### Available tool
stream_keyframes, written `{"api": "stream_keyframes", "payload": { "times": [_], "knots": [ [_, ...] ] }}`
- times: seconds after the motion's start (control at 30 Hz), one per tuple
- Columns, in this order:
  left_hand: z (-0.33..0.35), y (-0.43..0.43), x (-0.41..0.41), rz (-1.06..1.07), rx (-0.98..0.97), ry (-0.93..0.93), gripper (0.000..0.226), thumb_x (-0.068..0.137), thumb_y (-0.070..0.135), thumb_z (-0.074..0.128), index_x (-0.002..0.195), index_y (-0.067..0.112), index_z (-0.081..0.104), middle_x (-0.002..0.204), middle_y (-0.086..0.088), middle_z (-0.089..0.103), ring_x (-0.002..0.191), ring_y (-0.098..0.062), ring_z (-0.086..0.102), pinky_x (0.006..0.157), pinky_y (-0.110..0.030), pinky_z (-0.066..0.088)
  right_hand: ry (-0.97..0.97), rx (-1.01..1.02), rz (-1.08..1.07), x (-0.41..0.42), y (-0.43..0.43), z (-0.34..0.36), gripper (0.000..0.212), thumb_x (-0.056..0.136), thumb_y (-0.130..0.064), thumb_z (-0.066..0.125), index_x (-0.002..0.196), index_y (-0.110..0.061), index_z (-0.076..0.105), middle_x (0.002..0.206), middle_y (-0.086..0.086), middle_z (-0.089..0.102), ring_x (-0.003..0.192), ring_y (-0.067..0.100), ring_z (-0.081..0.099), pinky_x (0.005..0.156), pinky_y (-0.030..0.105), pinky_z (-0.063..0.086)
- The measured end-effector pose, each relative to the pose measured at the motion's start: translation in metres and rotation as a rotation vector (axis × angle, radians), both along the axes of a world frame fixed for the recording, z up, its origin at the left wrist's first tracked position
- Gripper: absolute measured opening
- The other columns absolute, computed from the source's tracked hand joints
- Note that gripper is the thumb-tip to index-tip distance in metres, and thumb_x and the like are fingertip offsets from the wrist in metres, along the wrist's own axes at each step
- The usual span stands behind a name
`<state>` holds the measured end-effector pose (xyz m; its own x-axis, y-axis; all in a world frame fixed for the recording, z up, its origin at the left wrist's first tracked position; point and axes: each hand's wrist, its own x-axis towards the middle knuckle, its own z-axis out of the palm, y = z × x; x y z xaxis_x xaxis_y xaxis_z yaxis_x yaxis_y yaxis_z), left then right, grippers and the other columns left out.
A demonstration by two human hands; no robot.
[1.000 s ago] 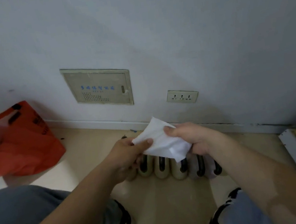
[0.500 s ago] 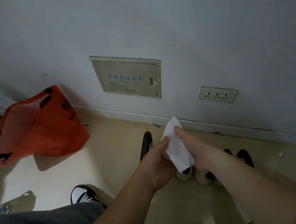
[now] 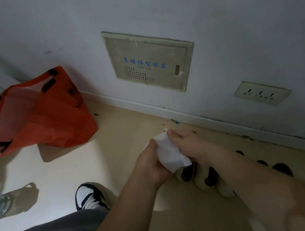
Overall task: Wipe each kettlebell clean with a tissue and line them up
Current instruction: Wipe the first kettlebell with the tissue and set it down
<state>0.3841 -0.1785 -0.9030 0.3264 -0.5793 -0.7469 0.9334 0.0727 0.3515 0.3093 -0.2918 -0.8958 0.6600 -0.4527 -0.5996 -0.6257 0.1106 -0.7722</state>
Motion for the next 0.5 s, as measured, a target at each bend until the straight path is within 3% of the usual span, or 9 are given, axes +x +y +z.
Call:
{"api": "stream_keyframes", "payload": {
  "times": [0.1, 0.13, 0.17, 0.23, 0.3, 0.37, 0.43, 0.5],
  "knots": [
    [-0.022, 0.007, 0.042, 0.051, 0.326, -0.263, 0.049, 0.101, 0.043, 0.051, 0.135, 0.007, 0.054, 0.133, -0.014, 0.062, 0.122, -0.034, 0.061, 0.087, -0.044, 0.056, 0.100, -0.195, 0.081, 0.008, -0.016, -0.024, 0.028, 0.110, -0.029, 0.041, 0.103, -0.023, 0.068, 0.066, 0.004, 0.069, 0.047, 0.015, 0.058, 0.049, 0.025, 0.051],
    [-0.032, 0.012, 0.057, 0.041, 0.434, -0.361, 0.049, 0.097, 0.044, 0.054, 0.131, 0.008, 0.057, 0.127, -0.013, 0.065, 0.116, -0.035, 0.064, 0.088, -0.046, 0.057, 0.140, -0.247, 0.073, 0.009, -0.025, -0.032, 0.027, 0.108, -0.025, 0.041, 0.103, -0.019, 0.068, 0.064, 0.005, 0.067, 0.042, 0.014, 0.054, 0.046, 0.023, 0.048],
    [-0.038, 0.016, 0.070, 0.026, 0.512, -0.444, 0.048, 0.094, 0.044, 0.058, 0.124, 0.006, 0.059, 0.117, -0.012, 0.068, 0.108, -0.037, 0.067, 0.086, -0.049, 0.057, 0.162, -0.300, 0.062, 0.012, -0.034, -0.040, 0.025, 0.106, -0.022, 0.043, 0.106, -0.015, 0.067, 0.069, 0.006, 0.067, 0.046, 0.015, 0.057, 0.050, 0.025, 0.050],
    [-0.044, 0.019, 0.088, -0.046, 0.650, -0.673, 0.038, 0.095, 0.040, 0.061, 0.106, 0.004, 0.063, 0.093, -0.011, 0.067, 0.090, -0.033, 0.067, 0.081, -0.044, 0.055, 0.170, -0.399, 0.130, 0.022, -0.051, -0.055, 0.024, 0.103, -0.023, 0.049, 0.120, -0.018, 0.064, 0.097, 0.001, 0.067, 0.080, 0.018, 0.067, 0.080, 0.034, 0.059],
    [-0.050, 0.011, 0.090, -0.205, 0.776, -0.983, 0.036, 0.100, 0.040, 0.053, 0.088, 0.007, 0.062, 0.079, -0.006, 0.062, 0.077, -0.024, 0.063, 0.076, -0.036, 0.053, 0.185, -0.488, 0.346, 0.033, -0.057, -0.062, 0.048, 0.100, -0.029, 0.060, 0.146, -0.033, 0.050, 0.130, -0.002, 0.057, 0.121, 0.020, 0.058, 0.107, 0.039, 0.049],
    [-0.059, -0.004, 0.082, -0.360, 0.855, -1.233, 0.045, 0.104, 0.045, 0.042, 0.079, 0.012, 0.061, 0.073, -0.002, 0.060, 0.072, -0.019, 0.062, 0.067, -0.030, 0.048, 0.187, -0.495, 0.482, 0.040, -0.059, -0.072, 0.079, 0.092, -0.039, 0.073, 0.159, -0.039, 0.032, 0.158, -0.007, 0.039, 0.144, 0.019, 0.040, 0.118, 0.038, 0.037],
    [-0.085, -0.020, 0.069, -0.463, 0.859, -1.395, 0.045, 0.104, 0.048, 0.036, 0.088, 0.014, 0.062, 0.081, -0.003, 0.064, 0.078, -0.021, 0.065, 0.069, -0.033, 0.052, 0.185, -0.417, 0.474, 0.041, -0.062, -0.084, 0.093, 0.083, -0.047, 0.081, 0.160, -0.043, 0.029, 0.164, -0.013, 0.031, 0.150, 0.017, 0.034, 0.120, 0.034, 0.033],
    [-0.115, -0.027, 0.041, -0.562, 0.784, -1.439, 0.042, 0.104, 0.044, 0.034, 0.117, 0.015, 0.061, 0.112, -0.004, 0.067, 0.104, -0.023, 0.064, 0.092, -0.037, 0.052, 0.149, -0.408, 0.432, 0.040, -0.068, -0.095, 0.086, 0.078, -0.048, 0.085, 0.152, -0.049, 0.041, 0.159, -0.014, 0.042, 0.143, 0.017, 0.044, 0.115, 0.034, 0.040]
  ]
}}
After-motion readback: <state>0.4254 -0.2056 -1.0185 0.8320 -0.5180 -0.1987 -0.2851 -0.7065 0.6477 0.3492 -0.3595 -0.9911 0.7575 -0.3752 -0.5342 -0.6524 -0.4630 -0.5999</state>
